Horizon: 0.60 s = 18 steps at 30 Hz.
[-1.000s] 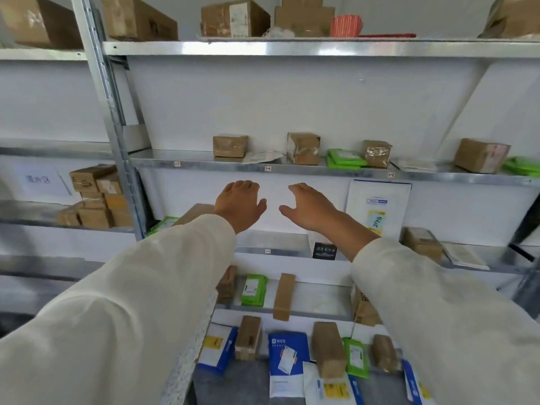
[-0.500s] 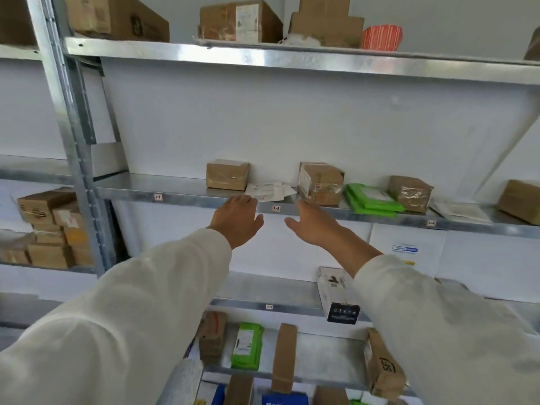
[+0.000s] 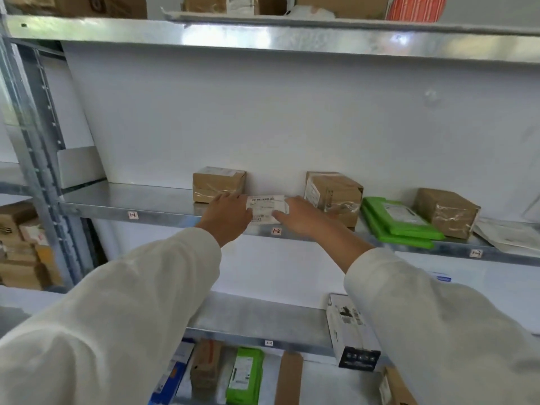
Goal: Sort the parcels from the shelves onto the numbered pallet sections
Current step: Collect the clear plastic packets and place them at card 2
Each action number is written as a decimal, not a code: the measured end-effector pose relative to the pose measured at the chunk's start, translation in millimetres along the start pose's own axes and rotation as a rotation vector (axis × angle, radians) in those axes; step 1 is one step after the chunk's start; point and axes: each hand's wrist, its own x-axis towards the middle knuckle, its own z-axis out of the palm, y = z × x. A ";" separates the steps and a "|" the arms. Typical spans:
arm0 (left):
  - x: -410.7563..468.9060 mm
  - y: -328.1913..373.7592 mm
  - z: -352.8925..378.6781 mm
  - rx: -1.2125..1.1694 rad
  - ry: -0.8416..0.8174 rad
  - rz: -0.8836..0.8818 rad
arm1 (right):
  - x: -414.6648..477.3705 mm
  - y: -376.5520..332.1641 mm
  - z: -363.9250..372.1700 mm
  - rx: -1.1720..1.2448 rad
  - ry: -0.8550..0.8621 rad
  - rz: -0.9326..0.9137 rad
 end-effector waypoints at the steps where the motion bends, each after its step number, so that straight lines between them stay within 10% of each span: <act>1: 6.9 -0.9 4.9 0.045 -0.015 -0.013 | 8.6 2.7 0.6 0.032 -0.008 0.009; 9: 40.2 -0.1 39.8 0.193 -0.138 -0.163 | 58.9 26.5 14.4 -0.084 -0.229 -0.016; 18: 66.1 9.6 62.0 -0.205 -0.220 -0.419 | 86.9 29.7 23.7 -0.021 -0.199 0.129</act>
